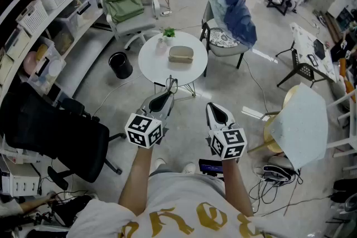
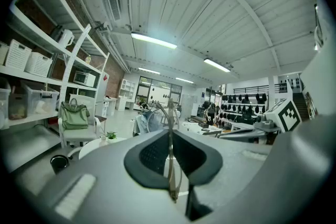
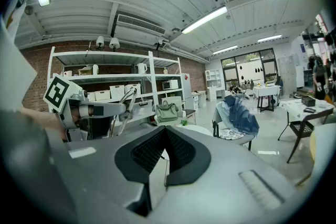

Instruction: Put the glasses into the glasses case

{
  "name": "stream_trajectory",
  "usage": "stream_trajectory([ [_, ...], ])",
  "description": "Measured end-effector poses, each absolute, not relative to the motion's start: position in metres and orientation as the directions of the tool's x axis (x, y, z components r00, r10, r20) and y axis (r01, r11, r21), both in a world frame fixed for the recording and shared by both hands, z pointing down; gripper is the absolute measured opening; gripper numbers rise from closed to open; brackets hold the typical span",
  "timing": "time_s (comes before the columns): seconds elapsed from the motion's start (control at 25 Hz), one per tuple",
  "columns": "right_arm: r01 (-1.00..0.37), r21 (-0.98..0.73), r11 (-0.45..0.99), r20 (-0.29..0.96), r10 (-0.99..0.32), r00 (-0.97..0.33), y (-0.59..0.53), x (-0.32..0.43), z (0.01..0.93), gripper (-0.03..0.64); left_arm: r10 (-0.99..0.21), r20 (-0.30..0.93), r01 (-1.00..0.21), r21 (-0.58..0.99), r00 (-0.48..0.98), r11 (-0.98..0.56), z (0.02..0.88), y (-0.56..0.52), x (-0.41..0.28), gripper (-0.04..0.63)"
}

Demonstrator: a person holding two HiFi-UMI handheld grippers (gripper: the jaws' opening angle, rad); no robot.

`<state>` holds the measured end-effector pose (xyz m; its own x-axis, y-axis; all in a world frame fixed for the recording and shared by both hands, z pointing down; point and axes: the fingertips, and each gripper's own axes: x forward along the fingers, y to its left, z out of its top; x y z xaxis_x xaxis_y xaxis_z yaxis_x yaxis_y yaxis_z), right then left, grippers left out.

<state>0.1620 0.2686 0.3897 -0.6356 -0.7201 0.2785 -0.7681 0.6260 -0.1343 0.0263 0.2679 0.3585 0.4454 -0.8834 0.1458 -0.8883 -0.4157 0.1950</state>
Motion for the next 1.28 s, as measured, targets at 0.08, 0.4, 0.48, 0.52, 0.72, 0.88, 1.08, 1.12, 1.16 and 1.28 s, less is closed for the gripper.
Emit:
stream_trajectory([
  [0.08,-0.773,-0.126,0.622,0.27,-0.728,-0.63,0.267,0.164,0.386,0.023,-0.886,0.148,-0.892,0.189,0.44,-0.411,0.358,0.267,0.024,0.015],
  [0.4,-0.777,-0.112,0.62,0.279,-0.731,-0.623,0.257,0.163,0.382,0.023,-0.882,0.178,-0.894,0.202,0.436,-0.401,0.366,0.268,0.025,0.017],
  [0.48,-0.773,-0.115,0.624,0.28,-0.726,-0.628,0.257,0.163,0.383,0.023,-0.883,0.184,-0.896,0.202,0.431,-0.395,0.369,0.269,0.025,0.017],
  [0.52,-0.771,-0.117,0.626,0.283,-0.723,-0.63,0.258,0.163,0.386,0.023,-0.885,0.187,-0.899,0.203,0.426,-0.389,0.37,0.27,0.024,0.017],
  [0.72,-0.781,-0.133,0.61,0.292,-0.729,-0.619,0.253,0.162,0.396,0.023,-0.896,0.201,-0.912,0.205,0.395,-0.356,0.379,0.277,0.015,0.017],
  [0.88,-0.785,-0.141,0.603,0.3,-0.73,-0.614,0.237,0.157,0.401,0.023,-0.898,0.224,-0.917,0.22,0.379,-0.332,0.392,0.268,0.004,0.016],
  [1.08,-0.788,-0.166,0.592,0.317,-0.725,-0.612,0.199,0.138,0.419,0.024,-0.892,0.246,-0.919,0.211,0.379,-0.332,0.409,0.231,-0.018,0.016],
  [1.12,-0.79,-0.169,0.589,0.327,-0.723,-0.609,0.189,0.133,0.424,0.023,-0.891,0.248,-0.919,0.211,0.381,-0.334,0.412,0.219,-0.024,0.017],
  [1.16,-0.794,-0.165,0.585,0.342,-0.721,-0.603,0.177,0.128,0.429,0.023,-0.889,0.247,-0.916,0.22,0.386,-0.337,0.416,0.205,-0.031,0.017],
  [1.28,-0.809,-0.125,0.574,0.392,-0.721,-0.572,0.135,0.113,0.443,0.023,-0.882,0.238,-0.898,0.278,0.408,-0.34,0.43,0.151,-0.051,0.017],
])
